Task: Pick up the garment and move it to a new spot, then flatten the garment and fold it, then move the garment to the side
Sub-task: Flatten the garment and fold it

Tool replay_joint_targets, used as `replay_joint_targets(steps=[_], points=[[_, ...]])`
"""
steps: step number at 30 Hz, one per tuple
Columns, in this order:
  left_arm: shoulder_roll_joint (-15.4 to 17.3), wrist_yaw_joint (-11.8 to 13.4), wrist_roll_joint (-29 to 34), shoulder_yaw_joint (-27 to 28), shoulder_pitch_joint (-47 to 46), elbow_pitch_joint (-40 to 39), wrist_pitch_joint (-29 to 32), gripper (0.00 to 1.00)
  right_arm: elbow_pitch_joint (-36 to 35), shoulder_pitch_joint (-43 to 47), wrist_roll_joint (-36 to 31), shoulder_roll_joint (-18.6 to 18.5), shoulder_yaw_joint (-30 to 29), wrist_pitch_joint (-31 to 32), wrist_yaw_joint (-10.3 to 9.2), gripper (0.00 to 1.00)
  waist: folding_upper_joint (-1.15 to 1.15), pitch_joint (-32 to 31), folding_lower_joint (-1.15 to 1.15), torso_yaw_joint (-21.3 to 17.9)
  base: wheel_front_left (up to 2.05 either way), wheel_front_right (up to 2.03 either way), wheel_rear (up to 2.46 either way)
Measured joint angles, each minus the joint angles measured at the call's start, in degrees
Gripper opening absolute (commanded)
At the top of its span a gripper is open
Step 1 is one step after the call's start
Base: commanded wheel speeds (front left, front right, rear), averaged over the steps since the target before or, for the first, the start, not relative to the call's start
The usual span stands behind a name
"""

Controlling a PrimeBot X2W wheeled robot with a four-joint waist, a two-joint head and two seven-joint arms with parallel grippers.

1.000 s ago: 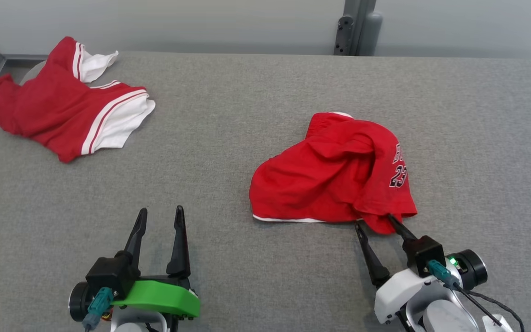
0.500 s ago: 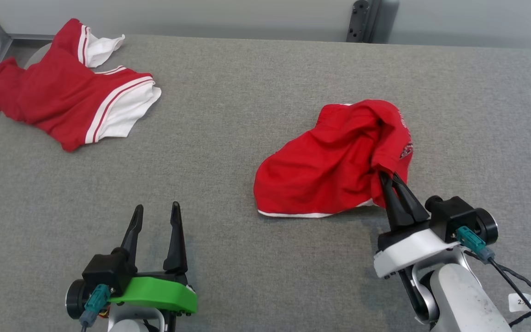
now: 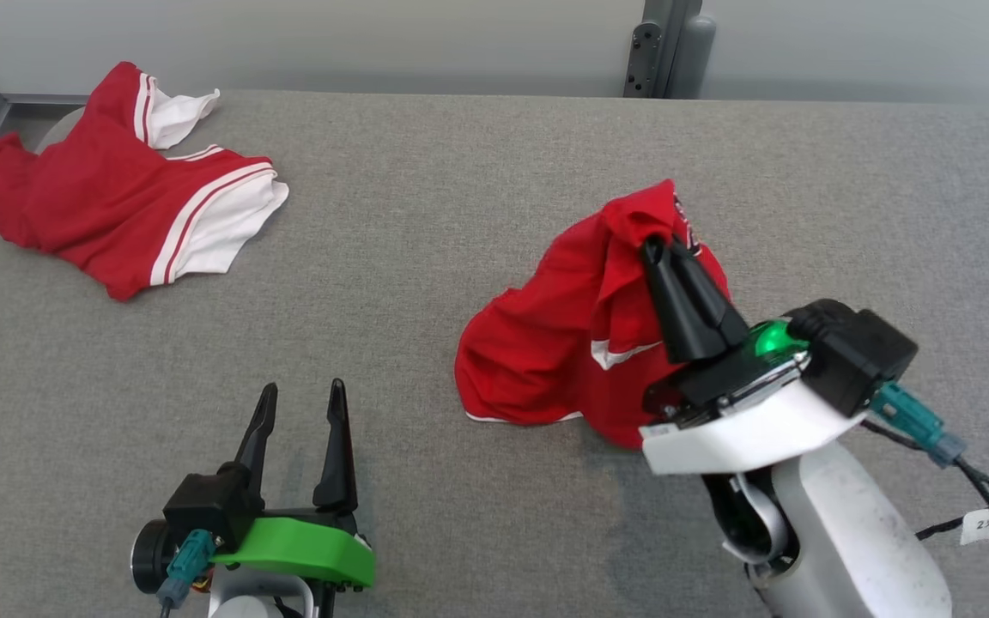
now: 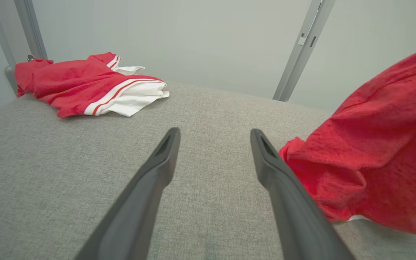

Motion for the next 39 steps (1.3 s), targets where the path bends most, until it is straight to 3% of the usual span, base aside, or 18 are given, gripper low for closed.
replay_joint_targets(steps=[4,11,15,24,25,27,28,29,35,39], points=[[0.0,0.0,-0.1,-0.2,0.0,0.0,0.0,1.00,4.7,-2.2,0.1,0.0,-6.1,0.0,0.00,0.00,0.00,0.0,0.00,0.7,0.00,0.00,0.00],[0.0,0.0,-0.2,-0.7,-0.9,-0.3,0.0,1.00,23.4,-8.1,-7.4,-0.2,-20.0,0.0,0.00,0.00,0.00,1.8,0.00,1.9,0.00,0.00,0.00],[0.0,0.0,-0.2,-0.7,-1.5,-0.4,0.0,1.00,31.0,-12.1,-10.4,-2.6,-27.5,0.0,0.00,0.00,0.00,3.4,0.00,2.5,0.00,0.00,0.00],[0.0,-0.1,0.1,-0.7,-2.3,-0.5,0.0,1.00,41.6,-17.4,-14.4,-7.5,-34.8,0.0,0.00,0.00,0.00,6.7,0.00,3.0,0.00,0.00,0.00],[0.0,-0.2,0.2,-0.7,-2.4,-0.5,0.0,1.00,42.4,-17.8,-14.5,-7.5,-35.0,0.0,0.00,0.04,0.00,6.9,0.00,2.9,0.00,0.00,0.00],[0.0,-0.2,0.4,-0.9,-2.5,-0.4,0.0,1.00,43.6,-18.4,-15.4,-7.8,-35.4,0.0,0.00,0.45,0.00,7.1,0.00,2.4,0.00,0.00,0.00],[0.0,-0.2,0.5,-1.0,-2.6,-0.4,0.0,1.00,43.9,-18.6,-15.5,-8.0,-35.6,0.0,0.00,0.94,0.00,7.1,0.00,2.2,0.00,0.00,0.00],[0.0,-0.2,0.6,-1.1,-2.7,-0.3,0.0,1.00,44.1,-18.8,-15.5,-8.2,-35.7,0.0,0.00,1.00,0.00,7.1,0.00,2.0,0.00,0.00,0.00],[0.0,-0.6,1.1,-1.3,-2.7,0.0,0.0,1.00,43.1,-18.4,-15.5,-8.1,-35.4,0.0,0.00,1.00,0.00,6.3,0.00,0.5,0.00,0.00,0.00],[0.0,-0.7,1.3,-1.4,-2.5,0.2,0.0,1.00,38.7,-15.7,-14.6,-7.9,-34.0,0.0,0.00,1.00,-0.01,5.1,0.00,-0.5,0.00,0.00,0.00]])
